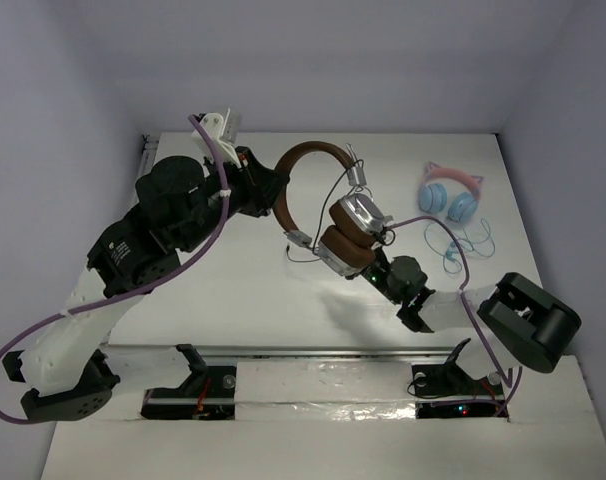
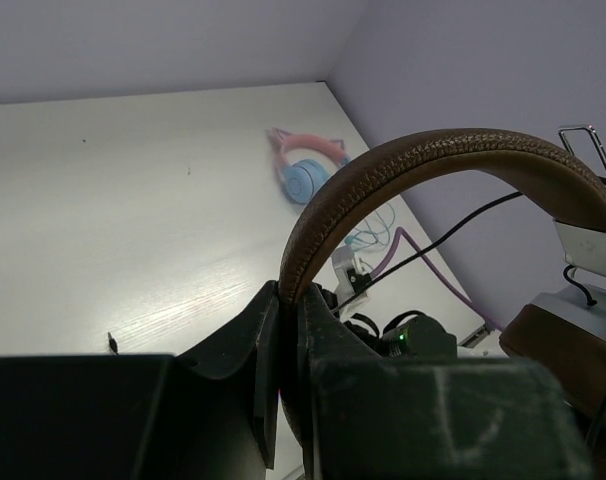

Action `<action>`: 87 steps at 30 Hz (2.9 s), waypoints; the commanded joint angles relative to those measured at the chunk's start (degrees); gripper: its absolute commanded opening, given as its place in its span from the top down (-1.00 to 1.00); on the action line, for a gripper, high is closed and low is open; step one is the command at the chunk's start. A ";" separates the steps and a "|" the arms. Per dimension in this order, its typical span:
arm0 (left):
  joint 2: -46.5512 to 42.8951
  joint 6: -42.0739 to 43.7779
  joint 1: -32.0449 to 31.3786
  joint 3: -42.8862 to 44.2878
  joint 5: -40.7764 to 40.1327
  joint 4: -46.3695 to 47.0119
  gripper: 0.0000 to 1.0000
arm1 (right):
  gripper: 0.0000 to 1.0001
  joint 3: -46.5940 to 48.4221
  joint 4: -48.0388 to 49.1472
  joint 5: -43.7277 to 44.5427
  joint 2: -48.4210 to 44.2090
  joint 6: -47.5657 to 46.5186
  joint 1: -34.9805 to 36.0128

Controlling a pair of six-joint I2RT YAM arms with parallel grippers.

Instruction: Wrap the headphones

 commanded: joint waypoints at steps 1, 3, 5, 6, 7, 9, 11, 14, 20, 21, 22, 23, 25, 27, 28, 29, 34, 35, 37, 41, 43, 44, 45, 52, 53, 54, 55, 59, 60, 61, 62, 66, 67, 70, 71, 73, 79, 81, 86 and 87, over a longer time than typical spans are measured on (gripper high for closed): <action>-0.01 -2.26 0.27 2.89 0.42 6.17 1.00 | 0.53 1.23 9.05 2.79 0.86 -1.29 -0.12; 0.34 -2.27 0.27 3.24 -0.19 6.08 1.00 | 0.83 1.49 8.19 2.98 0.34 -0.85 -0.12; 0.61 -2.27 0.27 3.33 -2.12 6.17 1.00 | 1.00 1.41 6.96 1.40 -0.45 0.90 0.40; 0.95 -2.18 0.27 3.33 -3.44 6.69 1.00 | 1.00 1.32 6.17 1.57 -1.68 1.69 1.01; 1.13 -2.09 0.27 2.72 -6.06 7.56 1.00 | 1.00 1.06 5.29 1.74 -2.38 2.40 1.63; 2.01 -1.83 0.27 1.84 -9.41 9.76 1.00 | 1.00 1.41 0.73 1.92 -4.66 4.25 4.60; 2.80 -1.56 0.27 -0.08 -15.12 11.61 1.00 | 1.00 2.54 -6.79 4.55 -6.51 5.73 7.25; 3.59 -1.30 1.23 -4.39 -22.34 16.79 1.00 | 1.00 3.25 -14.37 7.36 -9.33 7.58 12.70; 4.74 -2.53 7.55 -8.35 -22.71 21.72 1.00 | 1.00 1.32 -23.18 10.71 -14.95 11.89 19.65; 4.91 -2.79 8.96 -8.62 -22.26 22.16 1.00 | 1.00 0.80 -23.89 10.28 -15.05 12.59 20.44; 5.09 -2.71 8.97 -8.71 -22.78 22.34 1.00 | 1.00 0.71 -24.51 10.36 -15.13 12.60 21.05; 5.26 -2.44 9.58 -8.88 -23.40 22.51 1.00 | 1.00 0.79 -25.73 10.62 -15.22 12.69 22.54; 5.79 -2.01 9.59 -10.01 -25.67 22.86 1.00 | 1.00 2.36 -27.93 10.62 -15.14 12.60 23.95; 6.05 -1.39 9.59 -11.34 -27.96 23.57 1.00 | 1.00 4.65 -33.81 10.97 -15.22 11.90 26.93; 6.23 -0.86 10.11 -12.74 -30.50 23.74 1.00 | 1.00 7.44 -36.09 11.50 -15.31 11.72 27.90; 6.49 -0.51 10.11 -13.62 -31.83 24.01 1.00 | 1.00 9.04 -41.60 11.94 -15.40 11.46 28.96; 6.85 -1.03 10.11 -22.39 -38.07 25.15 1.00 | 1.00 19.06 -58.41 14.39 -16.36 11.11 34.93; 6.76 -2.25 10.11 -24.07 -38.69 25.24 1.00 | 1.00 21.77 -63.49 14.58 -16.54 10.85 34.95; 5.71 -3.66 10.11 -29.33 -39.39 25.59 1.00 | 1.00 24.16 -68.52 15.02 -17.07 10.75 35.65; 3.42 -7.62 10.11 -38.31 -38.61 25.42 1.00 | 1.00 28.82 -78.46 14.23 -19.44 9.44 36.18; 2.02 -9.82 9.42 -42.34 -37.99 24.37 1.00 | 1.00 32.07 -81.98 14.93 -20.05 8.21 36.18; 1.49 -10.26 9.41 -43.50 -37.99 24.01 1.00 | 1.00 33.21 -85.74 16.50 -20.14 6.99 36.18; 0.35 -10.61 8.63 -44.64 -38.25 23.05 1.00 | 1.00 34.44 -87.86 17.82 -20.32 6.54 36.18; -2.03 -15.44 0.37 -51.24 -38.78 16.20 1.00 | 1.00 42.97 -99.48 27.14 -19.54 0.04 36.18; -1.86 -17.19 -2.17 -51.25 -39.13 15.06 1.00 | 1.00 44.72 -101.31 28.97 -19.18 -1.53 36.18; -1.33 -17.90 -3.32 -51.42 -39.40 12.43 1.00 | 1.00 45.78 -102.64 29.77 -18.66 -2.16 35.57; -1.15 -18.78 -4.03 -51.33 -39.83 10.84 1.00 | 1.00 46.66 -103.78 30.83 -17.78 -2.60 35.56; -1.50 -22.12 -6.67 -52.03 -39.49 5.82 1.00 | 1.00 50.01 -110.62 35.48 -15.84 -4.62 34.42; -2.72 -23.52 -6.67 -52.21 -39.14 3.47 1.00 | 1.00 50.79 -111.52 35.84 -15.84 -4.89 34.42; -3.78 -23.10 -6.67 -52.73 -38.09 3.88 1.00 | 1.00 51.06 -112.13 35.85 -15.84 -5.06 33.72; -4.74 -23.01 -6.67 -52.91 -38.08 4.06 1.00 | 1.00 51.33 -113.36 35.06 -16.01 -5.15 33.72; -8.70 -21.78 -6.67 -51.60 -37.73 3.44 1.00 | 1.00 50.46 -113.99 32.07 -16.72 -5.68 32.58; -8.54 -20.56 -6.67 -50.38 -36.86 3.01 1.00 | 1.00 50.02 -114.51 32.15 -16.54 -5.42 32.57; -6.17 -18.97 -6.67 -48.18 -33.96 0.90 1.00 | 1.00 50.01 -116.09 35.75 -15.40 -4.54 30.21; -5.55 -17.14 -7.20 -48.00 -32.99 0.72 1.00 | 1.00 50.10 -115.92 37.24 -15.14 -5.15 30.20; -3.88 -15.37 -7.20 -47.56 -29.58 0.63 1.00 | 1.00 50.89 -116.01 38.57 -13.74 -5.33 28.89; -5.45 -12.02 -7.73 -47.55 -23.32 2.21 1.00 | 1.00 50.90 -109.87 45.25 -12.67 -8.58 23.00; -7.20 -10.97 -7.73 -47.47 -21.65 3.43 1.00 | 1.00 49.84 -104.95 44.29 -13.29 -10.42 21.06; -9.06 -8.33 -7.73 -46.15 -16.20 5.02 1.00 | 1.00 45.97 -94.24 40.61 -13.38 -12.18 19.31; -9.50 -7.81 -7.73 -45.89 -15.41 5.37 1.00 | 1.00 45.62 -93.17 40.07 -12.68 -12.36 18.69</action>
